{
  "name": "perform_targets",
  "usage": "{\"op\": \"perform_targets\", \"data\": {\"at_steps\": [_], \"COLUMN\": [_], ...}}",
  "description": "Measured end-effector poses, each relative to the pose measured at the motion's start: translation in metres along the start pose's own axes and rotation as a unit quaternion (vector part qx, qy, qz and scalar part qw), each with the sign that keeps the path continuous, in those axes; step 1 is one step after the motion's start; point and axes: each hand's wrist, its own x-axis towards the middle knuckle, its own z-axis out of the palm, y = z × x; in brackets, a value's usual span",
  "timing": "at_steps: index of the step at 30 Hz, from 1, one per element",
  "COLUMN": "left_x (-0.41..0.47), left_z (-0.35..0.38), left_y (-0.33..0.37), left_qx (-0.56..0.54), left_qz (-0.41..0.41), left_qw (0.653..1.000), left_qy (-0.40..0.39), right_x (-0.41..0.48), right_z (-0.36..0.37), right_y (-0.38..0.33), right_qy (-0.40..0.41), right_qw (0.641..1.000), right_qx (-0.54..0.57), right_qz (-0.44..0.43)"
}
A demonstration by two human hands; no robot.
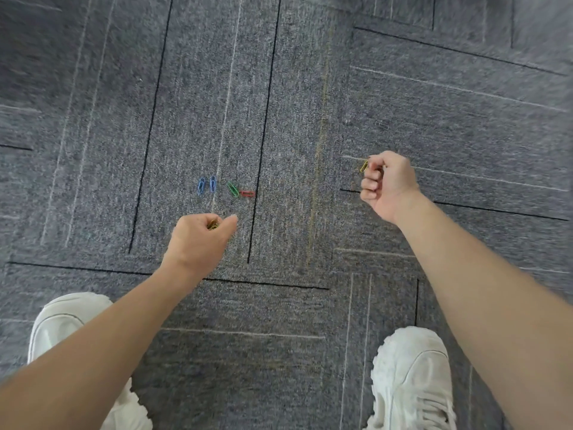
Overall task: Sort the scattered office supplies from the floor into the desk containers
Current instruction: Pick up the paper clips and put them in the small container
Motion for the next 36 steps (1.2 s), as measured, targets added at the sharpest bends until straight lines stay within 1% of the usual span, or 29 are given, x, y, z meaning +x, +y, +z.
{"op": "perform_targets", "data": {"at_steps": [1, 2, 3, 4, 6, 7, 9, 11, 13, 15, 18, 19, 20, 21, 22, 23, 24, 25, 26, 27, 28, 30, 32, 36], "left_x": [0.0, 0.0, 0.001, 0.001, 0.002, 0.001, 0.001, 0.001, 0.0, -0.001, 0.0, 0.0, 0.001, 0.001, 0.001, 0.001, 0.001, 0.0, 0.0, -0.001, -0.001, -0.001, 0.0, 0.0], "left_z": [0.002, 0.003, 0.005, 0.007, 0.01, 0.012, 0.015, 0.016, 0.016, 0.014, 0.011, 0.009, 0.008, 0.006, 0.005, 0.004, 0.004, 0.003, 0.003, 0.003, 0.003, 0.005, 0.006, 0.008], "left_y": [0.001, 0.002, 0.002, 0.003, 0.005, 0.006, 0.009, 0.009, 0.008, 0.006, 0.005, 0.004, 0.003, 0.002, 0.001, 0.0, 0.0, -0.001, -0.001, -0.001, -0.001, -0.001, -0.001, 0.001], "left_qx": [-0.002, -0.005, -0.007, -0.005, 0.004, 0.008, 0.012, 0.007, -0.003, -0.005, -0.015, -0.021, -0.025, -0.027, -0.027, -0.027, -0.027, -0.027, -0.026, -0.025, -0.023, -0.02, -0.02, -0.02], "left_qz": [-0.003, -0.005, -0.006, -0.006, -0.005, -0.003, 0.003, 0.008, 0.009, 0.008, 0.003, 0.001, 0.0, 0.0, 0.0, 0.001, 0.001, 0.001, 0.001, 0.001, 0.0, -0.006, -0.008, -0.007], "left_qw": [1.0, 1.0, 1.0, 1.0, 1.0, 1.0, 1.0, 1.0, 1.0, 1.0, 0.999, 0.999, 0.999, 0.999, 0.999, 0.999, 0.999, 0.999, 0.999, 0.999, 0.999, 1.0, 1.0, 0.999], "left_qy": [-0.002, -0.005, -0.01, -0.014, -0.014, -0.013, -0.011, -0.016, -0.025, -0.028, -0.029, -0.03, -0.03, -0.029, -0.029, -0.029, -0.032, -0.035, -0.035, -0.034, -0.029, -0.02, -0.023, -0.026], "right_x": [0.004, 0.007, 0.011, 0.014, 0.022, 0.025, 0.027, 0.03, 0.028, 0.026, 0.02, 0.019, 0.017, 0.016, 0.014, 0.01, 0.005, -0.001, -0.007, -0.013, -0.015, -0.018, -0.015, -0.004], "right_z": [-0.004, -0.007, -0.008, -0.007, -0.005, -0.002, 0.004, 0.008, 0.013, 0.019, 0.021, 0.019, 0.016, 0.011, 0.005, -0.001, -0.01, -0.018, -0.023, -0.027, -0.03, -0.03, -0.028, -0.025], "right_y": [-0.003, -0.006, -0.008, -0.01, -0.008, -0.007, -0.004, -0.002, 0.001, 0.004, 0.009, 0.01, 0.009, 0.009, 0.008, 0.006, 0.005, 0.007, 0.01, 0.012, 0.014, 0.015, 0.013, 0.0], "right_qy": [0.059, 0.108, 0.152, 0.183, 0.197, 0.19, 0.184, 0.182, 0.176, 0.167, 0.134, 0.114, 0.096, 0.084, 0.063, 0.03, -0.013, -0.064, -0.104, -0.136, -0.154, -0.163, -0.145, -0.117], "right_qw": [0.997, 0.986, 0.964, 0.935, 0.88, 0.861, 0.841, 0.834, 0.819, 0.793, 0.773, 0.774, 0.79, 0.835, 0.907, 0.971, 0.997, 0.99, 0.974, 0.959, 0.949, 0.942, 0.946, 0.951], "right_qx": [-0.045, -0.114, -0.202, -0.285, -0.411, -0.453, -0.495, -0.505, -0.527, -0.56, -0.59, -0.59, -0.57, -0.505, -0.375, -0.195, -0.018, 0.116, 0.201, 0.251, 0.277, 0.292, 0.289, 0.286], "right_qz": [-0.022, -0.05, -0.079, -0.108, -0.133, -0.13, -0.12, -0.127, -0.144, -0.17, -0.193, -0.2, -0.202, -0.201, -0.18, -0.135, -0.08, -0.037, -0.014, -0.004, 0.001, 0.0, -0.007, 0.012]}}
